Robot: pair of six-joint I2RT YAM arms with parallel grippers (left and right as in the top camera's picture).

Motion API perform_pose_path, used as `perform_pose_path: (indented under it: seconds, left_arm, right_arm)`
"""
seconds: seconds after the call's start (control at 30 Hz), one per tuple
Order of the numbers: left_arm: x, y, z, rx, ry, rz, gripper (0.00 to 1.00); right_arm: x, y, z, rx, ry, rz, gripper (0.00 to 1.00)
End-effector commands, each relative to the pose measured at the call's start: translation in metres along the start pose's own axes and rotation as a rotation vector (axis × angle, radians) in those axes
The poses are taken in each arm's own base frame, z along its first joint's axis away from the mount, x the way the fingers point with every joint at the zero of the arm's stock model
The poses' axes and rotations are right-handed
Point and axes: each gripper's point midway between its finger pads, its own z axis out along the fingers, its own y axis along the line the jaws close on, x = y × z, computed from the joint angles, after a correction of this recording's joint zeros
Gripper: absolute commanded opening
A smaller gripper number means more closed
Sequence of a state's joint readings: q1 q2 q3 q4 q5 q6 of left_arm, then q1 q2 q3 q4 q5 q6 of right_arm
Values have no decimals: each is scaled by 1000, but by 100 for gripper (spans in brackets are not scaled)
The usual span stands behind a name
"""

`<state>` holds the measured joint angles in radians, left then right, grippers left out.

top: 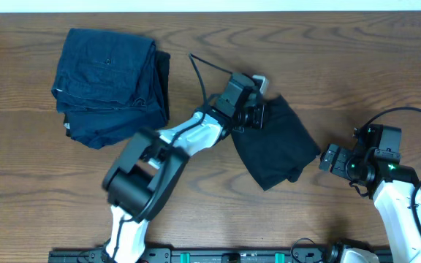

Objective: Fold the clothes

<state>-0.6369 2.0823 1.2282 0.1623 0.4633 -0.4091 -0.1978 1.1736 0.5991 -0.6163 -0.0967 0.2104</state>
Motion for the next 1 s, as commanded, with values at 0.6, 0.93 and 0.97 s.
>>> perform_pose_path:
  seconds: [0.6, 0.93, 0.97]
  left_arm:
    - [-8, 19, -92, -323, 35, 140, 13]
    - [35, -31, -73, -188, 173, 321, 12]
    - [38, -32, -71, -203, 178, 339, 12]
  right_arm:
    - [2, -3, 1, 7, 8, 9, 99]
    - [2, -3, 1, 7, 8, 9, 99]
    - [2, -3, 1, 7, 8, 9, 99]
